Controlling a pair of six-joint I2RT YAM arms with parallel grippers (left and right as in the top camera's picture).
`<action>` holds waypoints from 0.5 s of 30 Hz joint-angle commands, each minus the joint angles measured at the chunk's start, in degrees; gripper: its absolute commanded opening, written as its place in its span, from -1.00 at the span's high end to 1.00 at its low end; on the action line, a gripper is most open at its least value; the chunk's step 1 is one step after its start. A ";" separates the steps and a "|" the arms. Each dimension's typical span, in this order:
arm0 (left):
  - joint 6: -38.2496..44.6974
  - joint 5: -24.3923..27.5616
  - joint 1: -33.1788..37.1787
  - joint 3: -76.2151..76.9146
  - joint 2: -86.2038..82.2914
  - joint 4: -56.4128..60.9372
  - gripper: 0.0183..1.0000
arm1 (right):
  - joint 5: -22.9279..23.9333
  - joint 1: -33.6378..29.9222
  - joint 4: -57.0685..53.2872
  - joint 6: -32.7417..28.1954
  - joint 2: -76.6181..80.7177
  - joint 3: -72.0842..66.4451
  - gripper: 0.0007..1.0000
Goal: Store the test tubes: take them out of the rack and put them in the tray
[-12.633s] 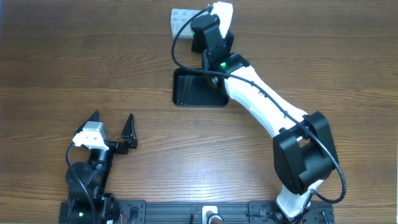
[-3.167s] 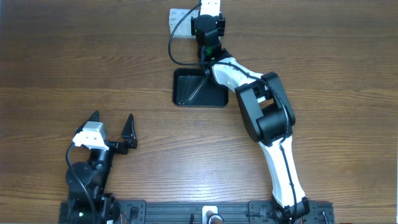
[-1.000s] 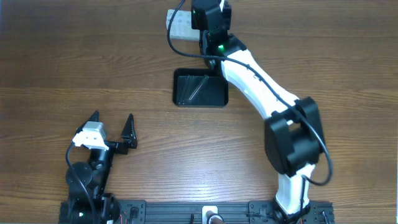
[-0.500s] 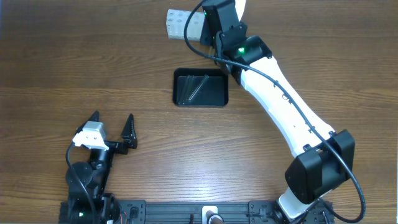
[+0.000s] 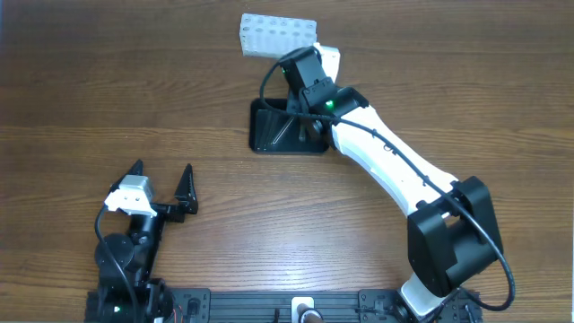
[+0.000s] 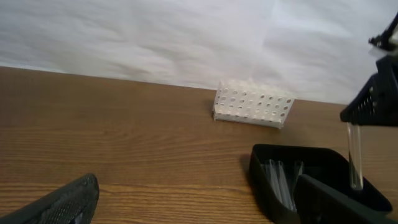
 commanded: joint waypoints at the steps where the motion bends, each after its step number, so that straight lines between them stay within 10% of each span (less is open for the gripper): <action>1: -0.35 0.55 0.31 -0.24 -0.35 -0.07 -1.00 | -0.02 -0.68 2.21 1.53 -1.22 -2.29 0.98; 15: -0.35 0.55 0.31 -0.24 -0.35 -0.07 -1.00 | -0.04 -2.69 10.60 3.19 -1.16 -8.59 0.98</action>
